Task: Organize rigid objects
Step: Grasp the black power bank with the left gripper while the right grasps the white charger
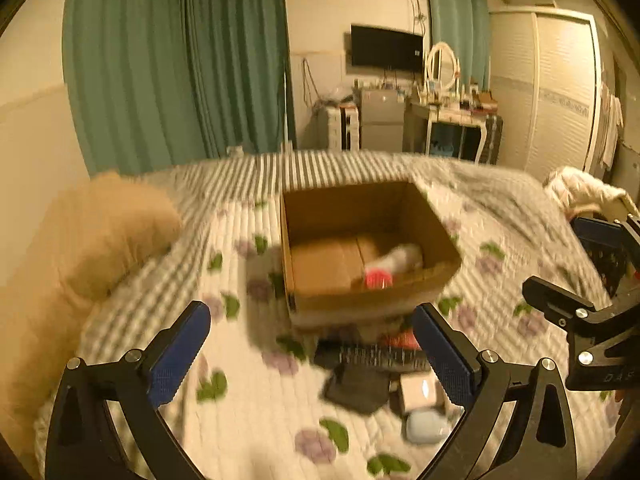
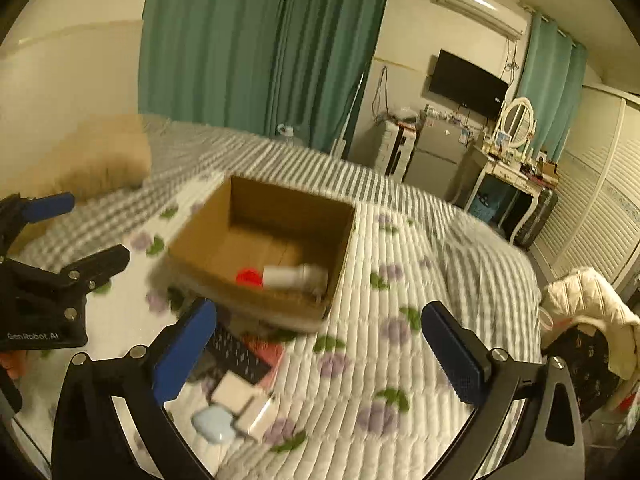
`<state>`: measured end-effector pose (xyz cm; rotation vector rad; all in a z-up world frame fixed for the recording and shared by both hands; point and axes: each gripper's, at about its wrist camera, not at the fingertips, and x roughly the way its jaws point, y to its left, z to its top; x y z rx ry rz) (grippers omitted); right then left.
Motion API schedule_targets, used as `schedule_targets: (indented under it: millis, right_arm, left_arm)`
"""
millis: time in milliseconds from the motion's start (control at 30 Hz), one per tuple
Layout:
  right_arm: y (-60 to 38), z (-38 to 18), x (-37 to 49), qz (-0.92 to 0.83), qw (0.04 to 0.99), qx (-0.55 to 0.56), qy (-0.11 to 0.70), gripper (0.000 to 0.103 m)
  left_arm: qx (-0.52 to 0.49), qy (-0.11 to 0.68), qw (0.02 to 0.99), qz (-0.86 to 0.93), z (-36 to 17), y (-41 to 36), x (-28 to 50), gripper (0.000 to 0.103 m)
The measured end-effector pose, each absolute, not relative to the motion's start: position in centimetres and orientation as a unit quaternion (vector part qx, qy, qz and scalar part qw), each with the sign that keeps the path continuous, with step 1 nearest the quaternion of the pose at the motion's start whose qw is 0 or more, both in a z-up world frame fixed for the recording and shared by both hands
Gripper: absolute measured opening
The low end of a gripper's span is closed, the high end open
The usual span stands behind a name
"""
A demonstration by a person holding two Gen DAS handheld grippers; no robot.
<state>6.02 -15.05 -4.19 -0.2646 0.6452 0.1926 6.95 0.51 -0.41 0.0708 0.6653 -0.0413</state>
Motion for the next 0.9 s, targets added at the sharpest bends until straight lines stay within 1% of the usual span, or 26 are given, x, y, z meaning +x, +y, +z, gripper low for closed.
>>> schedule_targets:
  millis: [67, 167, 233, 333, 367, 433, 467, 500, 533, 567, 600, 633, 667, 700, 733, 767, 800, 833, 900]
  right_arm:
    - [-14.8, -6.6, 6.3, 0.099, 0.925, -0.123, 0.344, 0.103]
    - [-14.3, -11.0, 7.5, 0.104, 0.899, -0.115, 0.410, 0.103]
    - [-14.1, -13.1, 7.8, 0.110, 0.886, -0.116, 0.435, 0.103]
    - [-13.7, -16.0, 8.5, 0.106, 0.865, -0.117, 0.476, 0.102]
    - [-13.6, -16.9, 8.6, 0.103, 0.859, -0.116, 0.487, 0.099]
    - [-13.5, -18.3, 9.0, 0.107, 0.846, -0.112, 0.510, 0.091]
    - [-13.3, -19.0, 9.2, 0.112, 0.840, -0.108, 0.520, 0.083]
    - [-13.1, -19.7, 9.4, 0.117, 0.832, -0.107, 0.532, 0.077]
    - [-12.9, -20.4, 9.5, 0.118, 0.826, -0.109, 0.541, 0.074]
    - [-12.7, -21.0, 9.6, 0.116, 0.820, -0.115, 0.549, 0.066]
    - [-12.6, -21.3, 9.6, 0.115, 0.816, -0.119, 0.554, 0.064]
    - [-12.5, -21.6, 9.5, 0.115, 0.814, -0.120, 0.556, 0.064]
    - [-12.6, -21.6, 9.5, 0.116, 0.815, -0.116, 0.556, 0.061]
    - [-12.9, -21.6, 9.4, 0.119, 0.815, -0.108, 0.557, 0.055]
    - [-13.1, -21.6, 9.3, 0.119, 0.816, -0.100, 0.557, 0.051]
    - [-13.5, -21.4, 9.2, 0.117, 0.819, -0.091, 0.554, 0.044]
    - [-13.9, -21.1, 9.3, 0.112, 0.822, -0.088, 0.551, 0.033]
    - [-14.1, -21.1, 9.2, 0.105, 0.825, -0.087, 0.549, 0.031]
    - [-14.4, -21.3, 9.2, 0.104, 0.822, -0.082, 0.553, 0.031]
  left_arm:
    - [0.032, 0.341, 0.939, -0.018, -3.0, 0.5, 6.5, 0.103]
    - [0.027, 0.368, 0.929, -0.012, -6.1, 0.7, 6.5, 0.103]
    - [0.019, 0.390, 0.921, -0.009, -8.2, 0.9, 6.6, 0.103]
    - [0.023, 0.408, 0.913, 0.003, -10.3, 1.2, 6.6, 0.103]
    - [0.026, 0.409, 0.912, 0.005, -10.5, 1.2, 6.6, 0.103]
    - [0.026, 0.410, 0.912, 0.007, -10.9, 1.3, 6.6, 0.103]
    - [0.024, 0.411, 0.912, 0.007, -10.9, 1.3, 6.6, 0.103]
    - [0.023, 0.411, 0.911, 0.006, -11.0, 1.3, 6.6, 0.103]
    - [0.025, 0.412, 0.911, 0.005, -11.1, 1.2, 6.6, 0.103]
    - [0.028, 0.413, 0.910, 0.005, -11.3, 1.1, 6.7, 0.103]
    - [0.032, 0.416, 0.909, 0.004, -11.5, 1.0, 6.7, 0.103]
    - [0.035, 0.421, 0.907, 0.002, -11.7, 0.8, 6.8, 0.103]
    - [0.036, 0.423, 0.905, 0.001, -11.8, 0.7, 6.8, 0.103]
    - [0.039, 0.425, 0.904, -0.001, -11.9, 0.6, 6.8, 0.103]
    - [0.043, 0.426, 0.903, -0.004, -12.0, 0.4, 6.9, 0.103]
    - [0.047, 0.427, 0.903, -0.006, -12.0, 0.3, 6.9, 0.103]
    - [0.052, 0.429, 0.902, -0.009, -12.1, 0.0, 6.9, 0.103]
    - [0.056, 0.430, 0.901, -0.010, -12.2, -0.1, 7.0, 0.103]
    - [0.064, 0.436, 0.897, -0.011, -12.6, -0.5, 7.3, 0.103]
